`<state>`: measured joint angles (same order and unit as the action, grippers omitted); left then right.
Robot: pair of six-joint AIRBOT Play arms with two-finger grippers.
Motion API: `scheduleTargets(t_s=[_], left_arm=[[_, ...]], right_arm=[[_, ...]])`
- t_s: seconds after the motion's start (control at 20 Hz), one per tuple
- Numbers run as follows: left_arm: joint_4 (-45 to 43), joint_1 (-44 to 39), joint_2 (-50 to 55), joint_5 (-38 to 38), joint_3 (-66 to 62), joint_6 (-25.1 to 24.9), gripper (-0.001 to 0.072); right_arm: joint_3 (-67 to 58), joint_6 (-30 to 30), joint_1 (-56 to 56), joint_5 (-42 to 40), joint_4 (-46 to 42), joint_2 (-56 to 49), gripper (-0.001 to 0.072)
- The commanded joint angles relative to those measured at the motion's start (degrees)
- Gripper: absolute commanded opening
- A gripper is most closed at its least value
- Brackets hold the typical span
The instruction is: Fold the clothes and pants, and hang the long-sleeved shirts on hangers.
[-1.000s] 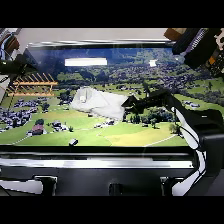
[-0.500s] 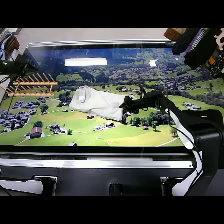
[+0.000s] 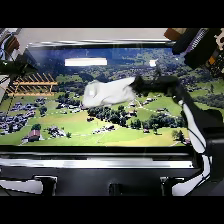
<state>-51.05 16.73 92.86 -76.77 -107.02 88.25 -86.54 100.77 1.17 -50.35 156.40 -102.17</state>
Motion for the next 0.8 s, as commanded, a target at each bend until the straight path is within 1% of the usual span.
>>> scheduleTargets(t_s=[0.0,0.1,0.35,0.5,0.6,0.75], left_arm=[[0.00,-0.04,0.04,-0.22,0.02,0.00,0.0015],[0.00,-0.04,0.04,-0.24,0.02,0.02,0.0015],[0.00,-0.04,0.04,-0.22,0.02,0.24,0.0015],[0.02,-0.04,0.04,-0.24,0.02,0.24,0.0015],[0.02,-0.04,0.04,-0.24,0.02,0.24,0.0015],[0.02,-0.04,0.04,-0.24,0.02,0.26,0.0015]], right_arm=[[-7.13,-4.55,-6.75,-0.70,-1.09,0.87,0.0048],[-10.36,-5.51,-10.51,-0.74,-1.79,1.20,0.0048],[-16.39,-12.22,-20.63,-1.64,-10.75,1.70,0.0048],[-17.49,-15.69,-26.34,-0.50,-15.72,2.62,0.0048],[-17.49,-20.00,-29.59,-0.22,-20.55,3.76,0.0048],[-17.49,-28.55,-33.22,0.31,-31.93,6.80,0.0047]])
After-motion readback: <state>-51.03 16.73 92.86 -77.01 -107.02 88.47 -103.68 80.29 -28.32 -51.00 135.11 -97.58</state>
